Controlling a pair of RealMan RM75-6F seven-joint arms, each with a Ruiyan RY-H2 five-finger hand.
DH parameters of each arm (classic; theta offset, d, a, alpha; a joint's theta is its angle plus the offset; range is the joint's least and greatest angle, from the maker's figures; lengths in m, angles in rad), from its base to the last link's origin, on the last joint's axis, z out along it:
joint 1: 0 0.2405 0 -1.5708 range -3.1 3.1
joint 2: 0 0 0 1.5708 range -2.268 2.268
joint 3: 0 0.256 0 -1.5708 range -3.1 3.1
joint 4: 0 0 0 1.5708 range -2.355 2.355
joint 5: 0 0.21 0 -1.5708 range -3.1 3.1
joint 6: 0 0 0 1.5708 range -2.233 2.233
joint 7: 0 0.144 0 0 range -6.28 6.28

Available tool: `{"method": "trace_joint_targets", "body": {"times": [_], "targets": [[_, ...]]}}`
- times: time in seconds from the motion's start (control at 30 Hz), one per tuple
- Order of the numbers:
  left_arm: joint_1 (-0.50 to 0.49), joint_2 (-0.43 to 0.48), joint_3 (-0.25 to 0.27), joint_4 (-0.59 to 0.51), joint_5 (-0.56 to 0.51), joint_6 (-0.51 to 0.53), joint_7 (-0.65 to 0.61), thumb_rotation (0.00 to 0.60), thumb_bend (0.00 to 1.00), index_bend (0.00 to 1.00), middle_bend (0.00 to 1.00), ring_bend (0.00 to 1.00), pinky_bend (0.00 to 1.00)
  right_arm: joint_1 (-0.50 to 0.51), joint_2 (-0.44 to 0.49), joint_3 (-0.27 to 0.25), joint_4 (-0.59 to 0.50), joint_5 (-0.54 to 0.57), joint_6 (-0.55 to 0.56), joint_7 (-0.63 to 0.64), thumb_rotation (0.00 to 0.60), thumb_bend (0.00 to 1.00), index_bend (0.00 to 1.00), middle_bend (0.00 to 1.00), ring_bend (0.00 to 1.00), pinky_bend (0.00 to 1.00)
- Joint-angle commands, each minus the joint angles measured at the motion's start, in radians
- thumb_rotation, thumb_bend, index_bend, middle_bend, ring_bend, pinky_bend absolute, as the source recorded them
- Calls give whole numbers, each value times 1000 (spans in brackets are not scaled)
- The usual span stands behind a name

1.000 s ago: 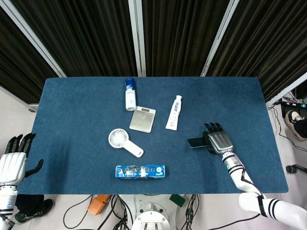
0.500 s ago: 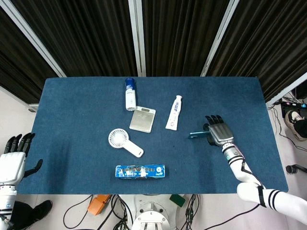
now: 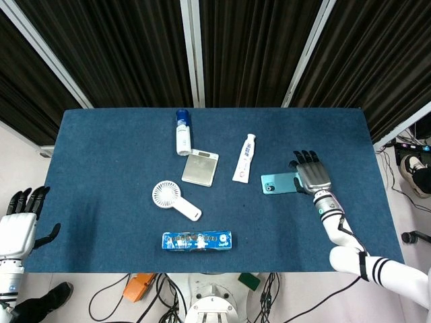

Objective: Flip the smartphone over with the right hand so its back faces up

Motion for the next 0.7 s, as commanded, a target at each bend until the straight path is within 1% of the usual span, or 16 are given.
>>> {"method": "trace_joint_targets", "body": {"times": [0.03,0.13,0.2,0.27,0.3,0.37,0.47,0.53,0.63,0.7], "targets": [[0,2,-1,-1,2,2,-1,600,320,35,55,0,0,-29,41,-7,-52,-34,66,9,600,699,320,107,0,69],[1,4,-2,-2,6,8,-3,600,320,35,56,0,0,-82,106,-24,-138,-89,165,21,600,699,299,107,0,69],[2,5,-2,-2,8,13,-5,600,320,35,56,0,0,-125,155,-39,-199,-130,236,31,600,673,268,107,0,69],[4,5,-2,-2,11,17,-7,600,320,35,56,0,0,-185,212,-60,-265,-185,330,53,600,571,213,107,0,69],[4,6,-2,-2,13,19,-7,600,320,35,56,0,0,-212,235,-70,-289,-211,370,67,600,547,201,107,0,69],[5,6,-3,-2,15,24,-9,600,320,35,55,0,0,-277,286,-96,-338,-272,462,103,600,445,146,107,0,69],[6,7,-3,-5,21,29,-10,600,320,35,56,0,0,-366,340,-133,-374,-360,587,162,600,361,111,107,0,68],[5,7,-4,-8,23,32,-9,600,320,35,55,0,0,-420,364,-157,-382,-411,656,201,600,339,104,107,0,68],[6,4,-5,-9,29,41,-8,600,320,35,56,0,0,-477,386,-188,-379,-465,713,254,600,336,101,107,0,68],[7,1,-8,-9,34,49,-7,600,320,35,56,0,0,-499,397,-202,-378,-481,721,276,600,336,100,107,0,68]]}}
